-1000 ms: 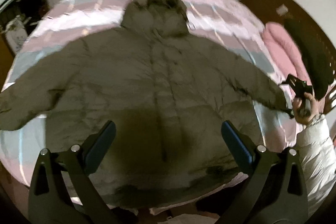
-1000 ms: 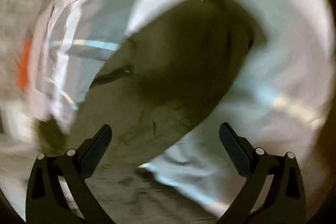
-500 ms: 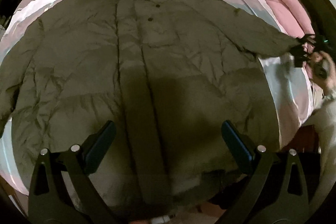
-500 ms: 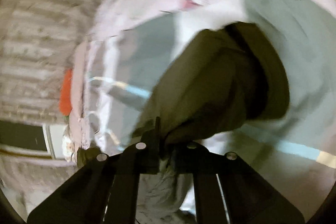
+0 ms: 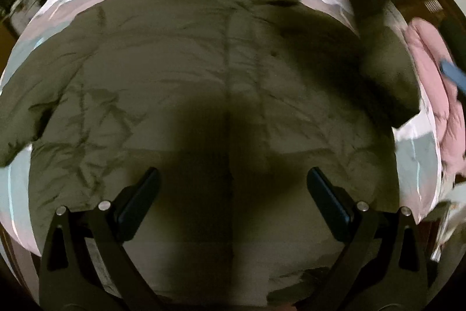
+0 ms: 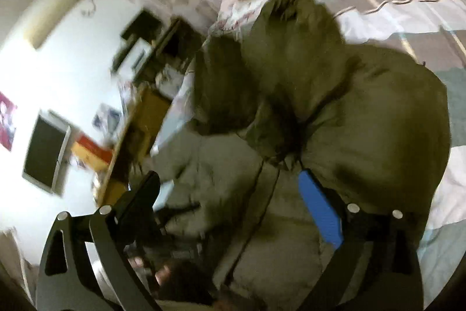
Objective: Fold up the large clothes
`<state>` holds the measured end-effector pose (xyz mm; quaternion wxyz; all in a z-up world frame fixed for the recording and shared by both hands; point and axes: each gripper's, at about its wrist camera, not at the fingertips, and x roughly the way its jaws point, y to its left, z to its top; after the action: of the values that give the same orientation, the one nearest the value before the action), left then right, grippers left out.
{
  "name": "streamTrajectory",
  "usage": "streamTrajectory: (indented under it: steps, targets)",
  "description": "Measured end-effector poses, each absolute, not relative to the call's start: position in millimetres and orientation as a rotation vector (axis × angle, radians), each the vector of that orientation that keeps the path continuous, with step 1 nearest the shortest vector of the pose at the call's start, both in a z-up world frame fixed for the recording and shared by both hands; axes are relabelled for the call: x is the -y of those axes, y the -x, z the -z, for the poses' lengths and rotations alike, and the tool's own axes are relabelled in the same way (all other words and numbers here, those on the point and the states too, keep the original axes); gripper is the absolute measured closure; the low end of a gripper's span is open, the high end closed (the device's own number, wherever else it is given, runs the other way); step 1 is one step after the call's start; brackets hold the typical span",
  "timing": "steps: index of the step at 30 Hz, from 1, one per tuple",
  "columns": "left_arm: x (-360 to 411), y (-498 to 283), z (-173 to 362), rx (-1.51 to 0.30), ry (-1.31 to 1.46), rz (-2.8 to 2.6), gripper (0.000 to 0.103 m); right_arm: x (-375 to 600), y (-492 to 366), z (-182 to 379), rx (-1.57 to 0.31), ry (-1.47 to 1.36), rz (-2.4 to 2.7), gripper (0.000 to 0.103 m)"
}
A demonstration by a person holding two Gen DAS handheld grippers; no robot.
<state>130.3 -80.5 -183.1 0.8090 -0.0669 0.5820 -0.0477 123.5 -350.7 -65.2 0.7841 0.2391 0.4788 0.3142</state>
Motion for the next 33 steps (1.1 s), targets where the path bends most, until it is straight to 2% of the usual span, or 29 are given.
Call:
streamTrajectory:
  steps: [3,5,8,11,15,17,18,20,21,23,25,27,29,31,33]
  targets:
    - [66.3,-136.3,184.9,-1.234,0.188,0.077,0.002,403.5,-126.1,64.9,-1.006,-0.68,-0.571,0.006]
    - [63.2,-143.8,188.2,-1.223,0.206,0.073,0.002,450.2,-146.3,88.4,-1.05,-0.82,-0.393,0.002]
    - [63.8,-166.7,202.2,-1.235,0.203,0.075,0.002,514.9,-123.5,155.2,-1.199,-1.102,-0.111,0.002]
    - [64.7,-199.2,217.7,-1.246,0.178,0.028,0.002,537.6,-99.7,211.5,-1.301,-1.387,-0.022,0.002]
    - [67.9,-239.6,224.5,-1.216,0.074,-0.059,0.002,537.9,-93.9,214.1,-1.367,-1.37,-0.001,0.002]
    - [66.6,-256.7,228.9,-1.227,0.13,-0.05,0.004,524.6,-96.7,205.0,-1.378,-1.305,-0.059,0.002]
    - [66.0,-265.3,233.4,-1.238,0.184,-0.01,0.01,518.6,-98.0,203.6,-1.381,-1.283,-0.081,0.002]
    - [64.5,-276.0,245.4,-1.279,0.271,0.069,0.074,507.2,-101.1,194.9,-1.39,-1.249,-0.122,0.002]
    - [63.1,-280.8,253.0,-1.308,0.332,0.096,0.076,501.5,-104.7,205.8,-1.394,-1.246,-0.132,0.002]
    - [59.1,-287.8,259.8,-1.298,0.419,0.098,0.09,496.3,-106.5,219.8,-1.401,-1.25,-0.146,0.002]
    - [61.5,-298.1,258.6,-1.288,0.419,0.109,0.095,499.9,-107.2,227.9,-1.364,-1.267,-0.122,0.003]
    - [60.2,-305.1,250.4,-1.252,0.423,0.108,0.097,498.9,-113.8,236.2,-1.304,-1.249,-0.094,0.021]
    - [56.7,-313.8,232.9,-1.189,0.422,0.101,0.098,511.6,-115.6,241.5,-1.209,-1.257,-0.044,0.071]
    - [58.5,-314.5,216.1,-1.133,0.388,0.105,0.098,524.5,-122.0,243.0,-1.136,-1.231,0.001,0.082]
    - [67.6,-314.6,210.3,-1.127,0.316,0.105,0.097,540.5,-123.3,236.7,-1.115,-1.163,0.091,0.082]
